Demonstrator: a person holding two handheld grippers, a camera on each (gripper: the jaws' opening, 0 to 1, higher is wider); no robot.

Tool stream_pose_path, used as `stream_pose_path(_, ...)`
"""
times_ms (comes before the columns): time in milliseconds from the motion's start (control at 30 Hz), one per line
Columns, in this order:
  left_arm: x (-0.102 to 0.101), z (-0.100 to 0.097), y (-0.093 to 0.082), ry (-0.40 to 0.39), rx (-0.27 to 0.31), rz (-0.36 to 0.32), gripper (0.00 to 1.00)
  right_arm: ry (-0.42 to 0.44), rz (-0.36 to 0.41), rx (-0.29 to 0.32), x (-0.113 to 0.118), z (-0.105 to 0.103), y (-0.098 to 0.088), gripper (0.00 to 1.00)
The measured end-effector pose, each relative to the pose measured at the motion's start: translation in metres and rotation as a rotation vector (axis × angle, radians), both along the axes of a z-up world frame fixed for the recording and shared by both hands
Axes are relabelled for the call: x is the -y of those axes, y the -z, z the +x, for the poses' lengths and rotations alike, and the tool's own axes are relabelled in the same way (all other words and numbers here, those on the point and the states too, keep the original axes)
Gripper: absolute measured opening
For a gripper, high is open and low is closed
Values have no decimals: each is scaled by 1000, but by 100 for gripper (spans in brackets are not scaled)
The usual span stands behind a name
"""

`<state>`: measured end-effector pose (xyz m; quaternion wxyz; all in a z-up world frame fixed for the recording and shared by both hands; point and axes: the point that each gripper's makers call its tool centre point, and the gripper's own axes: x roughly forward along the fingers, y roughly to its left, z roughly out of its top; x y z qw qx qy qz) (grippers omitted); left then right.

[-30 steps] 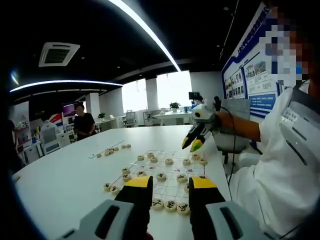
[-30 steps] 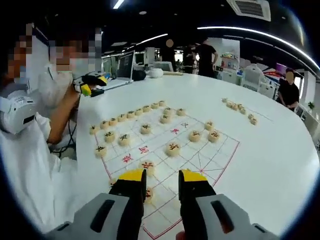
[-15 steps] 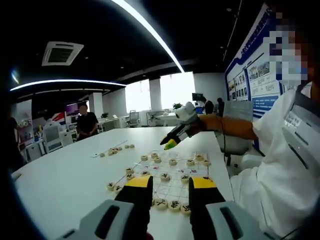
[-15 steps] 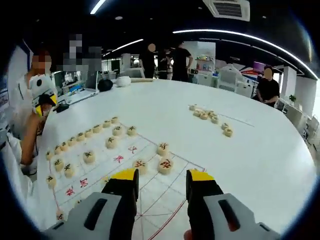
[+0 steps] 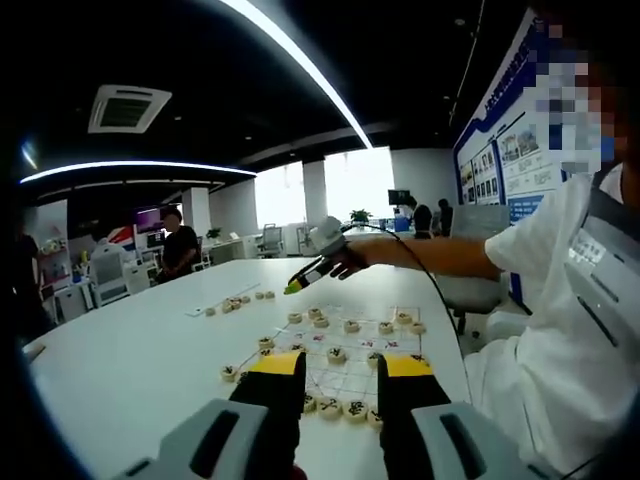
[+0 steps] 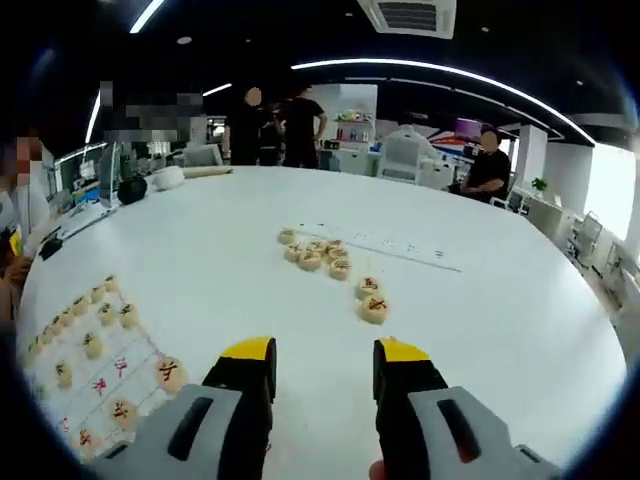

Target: Pick up the chess pieces one by one and place each piece onto its starting position on the chessboard, setting the pieces on their correct points until all the chess pieces are arranged in the starting layout

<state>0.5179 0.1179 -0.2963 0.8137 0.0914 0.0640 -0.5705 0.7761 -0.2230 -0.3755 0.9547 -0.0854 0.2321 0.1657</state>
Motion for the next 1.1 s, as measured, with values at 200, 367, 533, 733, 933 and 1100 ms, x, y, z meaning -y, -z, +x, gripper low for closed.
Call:
stream_pose_path(200,-3,1,0,-6,3,-6,31,96,5,30,22,42,12,37)
stream_pose_path(367,-5,3,-1,-14,4,-10,31,142,70,31,25,59,21,35)
stream_pose_path(533,-7,4,-2,-17,4,-20,31,131,100,13,15,65,28,34)
stream_pose_path(733,-5,4,-1,-13,3,-19,31,117,45,17,15,61,28,20)
stream_pose_path(933,-5,4,-1,-14,3,-18,31,102,45,28,21,57,25,20)
stream_pose_path(1100,-5,4,0,-19,1,-16,31,73,68,55,18,43,10,20)
